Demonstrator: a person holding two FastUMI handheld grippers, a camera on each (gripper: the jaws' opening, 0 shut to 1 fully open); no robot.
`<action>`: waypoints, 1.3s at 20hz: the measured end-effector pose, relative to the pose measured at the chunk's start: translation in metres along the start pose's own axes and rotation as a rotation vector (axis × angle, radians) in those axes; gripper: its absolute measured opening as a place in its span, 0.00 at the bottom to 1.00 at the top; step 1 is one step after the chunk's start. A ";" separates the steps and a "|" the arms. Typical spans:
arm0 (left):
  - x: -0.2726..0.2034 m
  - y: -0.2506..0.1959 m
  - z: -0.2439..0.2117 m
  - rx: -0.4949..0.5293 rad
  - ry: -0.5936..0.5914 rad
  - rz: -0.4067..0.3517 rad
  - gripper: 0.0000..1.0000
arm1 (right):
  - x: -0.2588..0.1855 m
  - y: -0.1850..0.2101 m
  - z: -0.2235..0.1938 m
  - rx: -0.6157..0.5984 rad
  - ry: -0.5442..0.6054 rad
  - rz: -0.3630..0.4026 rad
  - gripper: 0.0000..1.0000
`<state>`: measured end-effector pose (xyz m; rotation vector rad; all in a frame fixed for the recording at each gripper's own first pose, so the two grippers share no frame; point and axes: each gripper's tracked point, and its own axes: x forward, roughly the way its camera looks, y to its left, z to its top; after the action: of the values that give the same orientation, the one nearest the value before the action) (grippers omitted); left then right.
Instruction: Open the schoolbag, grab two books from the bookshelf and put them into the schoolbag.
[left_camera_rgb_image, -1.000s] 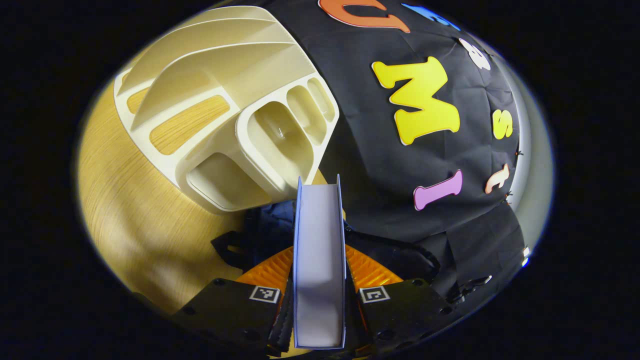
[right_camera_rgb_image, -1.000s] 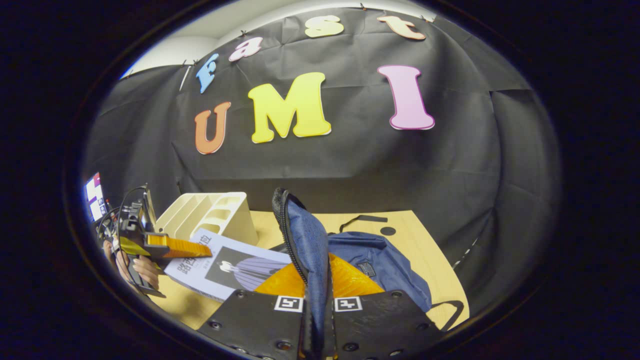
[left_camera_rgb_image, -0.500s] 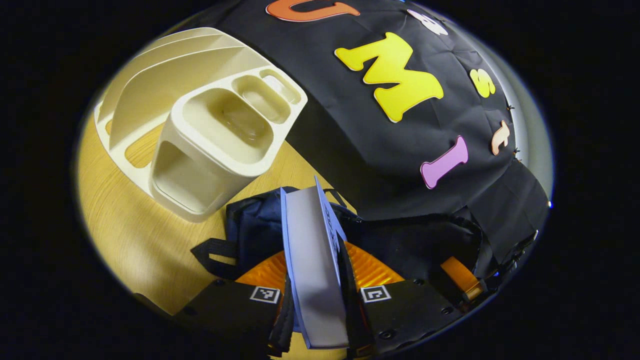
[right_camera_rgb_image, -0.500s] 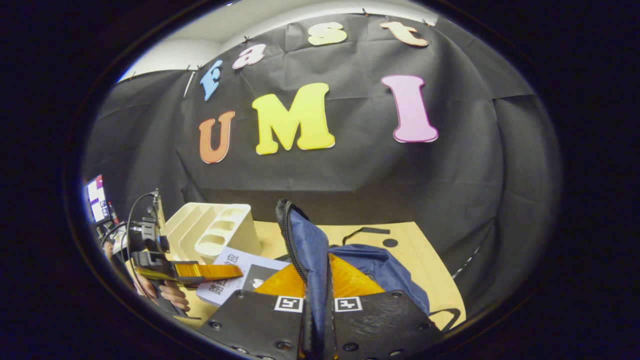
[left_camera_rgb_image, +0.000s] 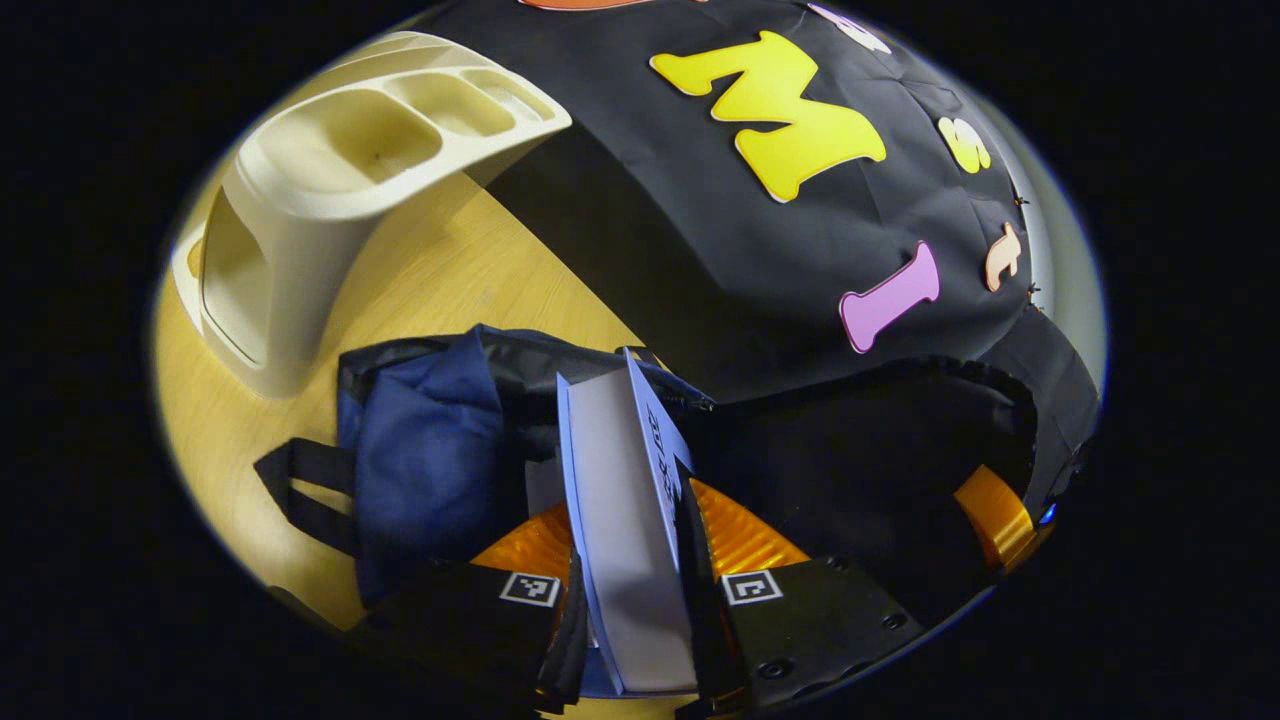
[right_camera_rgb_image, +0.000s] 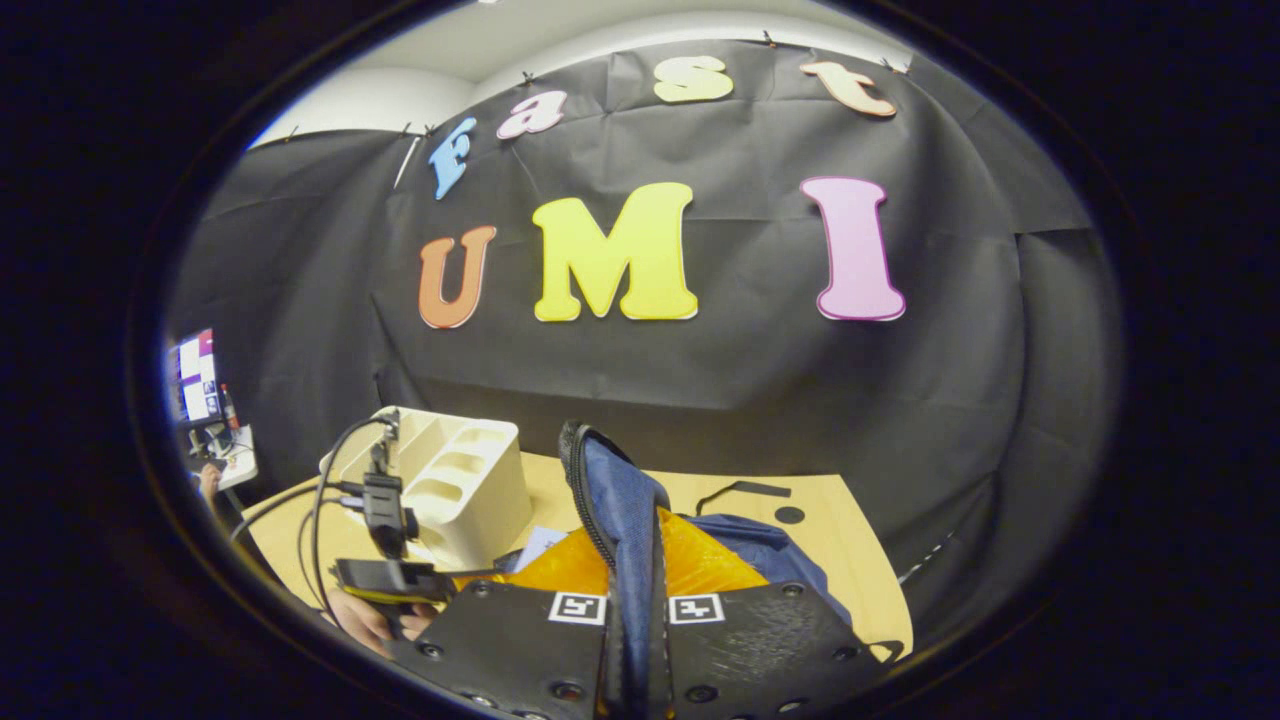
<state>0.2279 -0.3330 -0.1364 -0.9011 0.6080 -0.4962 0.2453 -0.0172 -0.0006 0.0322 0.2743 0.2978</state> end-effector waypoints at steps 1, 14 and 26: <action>0.006 -0.004 -0.005 0.006 0.005 -0.008 0.45 | 0.001 0.000 0.001 -0.001 -0.003 0.001 0.08; 0.041 -0.007 -0.030 -0.017 0.019 -0.025 0.46 | -0.001 -0.002 -0.006 0.044 -0.025 -0.019 0.08; 0.014 0.006 -0.015 0.387 0.036 0.170 0.92 | -0.009 -0.032 -0.030 0.071 0.005 -0.146 0.08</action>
<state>0.2291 -0.3470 -0.1527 -0.4708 0.5898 -0.4572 0.2382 -0.0505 -0.0298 0.0815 0.2906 0.1429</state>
